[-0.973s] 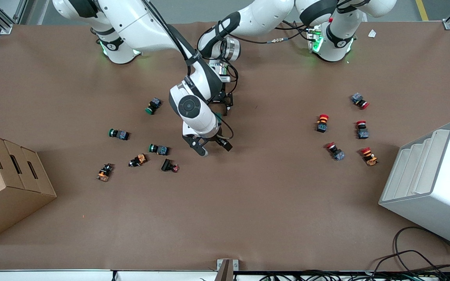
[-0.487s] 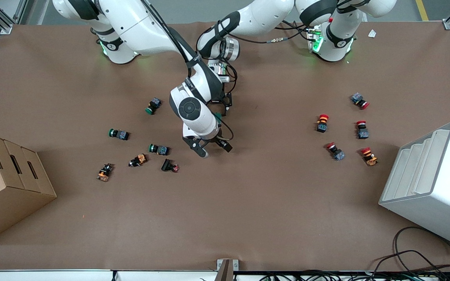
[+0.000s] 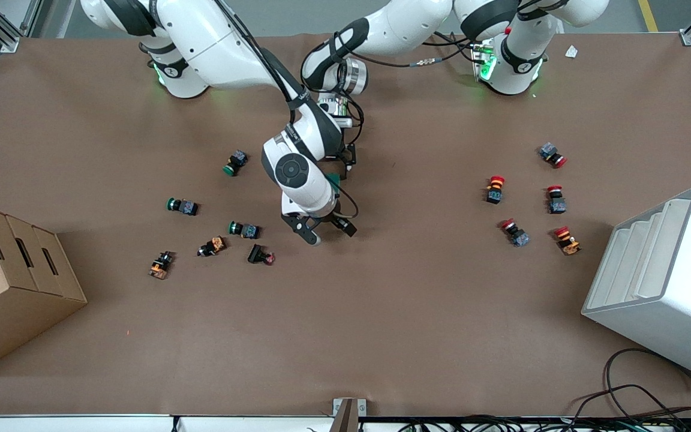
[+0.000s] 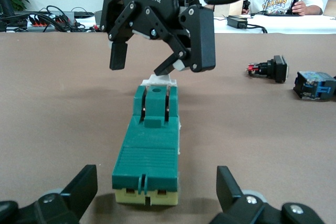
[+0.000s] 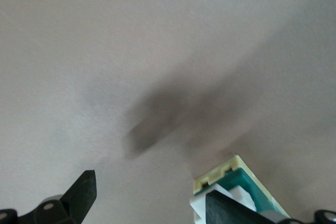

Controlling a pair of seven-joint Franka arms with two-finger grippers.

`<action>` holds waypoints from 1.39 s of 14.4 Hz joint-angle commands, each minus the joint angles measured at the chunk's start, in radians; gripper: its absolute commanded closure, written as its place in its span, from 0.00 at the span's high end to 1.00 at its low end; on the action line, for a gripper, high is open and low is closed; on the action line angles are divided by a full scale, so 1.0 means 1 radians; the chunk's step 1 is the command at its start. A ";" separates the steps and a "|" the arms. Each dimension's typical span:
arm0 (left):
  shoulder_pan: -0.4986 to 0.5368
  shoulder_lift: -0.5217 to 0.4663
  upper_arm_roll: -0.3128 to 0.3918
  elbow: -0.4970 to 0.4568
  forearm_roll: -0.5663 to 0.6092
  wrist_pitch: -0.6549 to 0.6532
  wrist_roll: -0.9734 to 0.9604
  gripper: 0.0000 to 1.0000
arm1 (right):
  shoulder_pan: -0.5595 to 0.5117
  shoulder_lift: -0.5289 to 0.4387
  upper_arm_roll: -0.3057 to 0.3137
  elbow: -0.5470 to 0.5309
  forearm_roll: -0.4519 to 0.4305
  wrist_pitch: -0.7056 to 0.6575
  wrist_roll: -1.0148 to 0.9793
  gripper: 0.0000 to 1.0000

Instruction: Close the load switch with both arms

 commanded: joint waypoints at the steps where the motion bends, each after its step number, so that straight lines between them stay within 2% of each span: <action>1: 0.002 -0.006 0.003 0.001 0.017 0.006 -0.006 1.00 | -0.077 -0.001 0.001 0.032 -0.002 -0.044 -0.081 1.00; 3: 0.002 -0.006 0.003 0.001 0.017 0.006 -0.006 1.00 | -0.088 -0.048 -0.023 0.028 -0.007 -0.088 -0.141 1.00; 7: 0.018 -0.026 0.003 -0.002 0.019 0.012 0.003 1.00 | -0.102 -0.166 -0.156 0.027 -0.011 -0.329 -0.384 1.00; 9: 0.064 -0.079 -0.005 -0.001 0.020 0.063 0.035 1.00 | -0.144 -0.226 -0.204 0.027 -0.014 -0.423 -0.559 1.00; 11: 0.103 -0.125 -0.011 -0.001 0.008 0.133 0.092 1.00 | -0.273 -0.289 -0.198 0.032 -0.039 -0.533 -0.740 1.00; 12: 0.123 -0.142 -0.021 -0.002 0.002 0.159 0.135 1.00 | -0.317 -0.318 -0.195 0.034 -0.083 -0.575 -0.821 1.00; 14: 0.169 -0.153 -0.061 0.001 -0.019 0.205 0.230 1.00 | -0.390 -0.383 -0.194 0.035 -0.167 -0.667 -0.970 1.00; 15: 0.198 -0.158 -0.086 0.007 -0.039 0.210 0.280 1.00 | -0.434 -0.419 -0.194 0.035 -0.175 -0.719 -1.036 1.00; 18: 0.330 -0.150 -0.237 0.105 -0.192 0.257 0.560 1.00 | -0.514 -0.502 -0.195 0.037 -0.219 -0.809 -1.193 1.00; 20: 0.339 -0.150 -0.258 0.197 -0.359 0.257 0.748 1.00 | -0.514 -0.547 -0.197 0.037 -0.284 -0.865 -1.200 1.00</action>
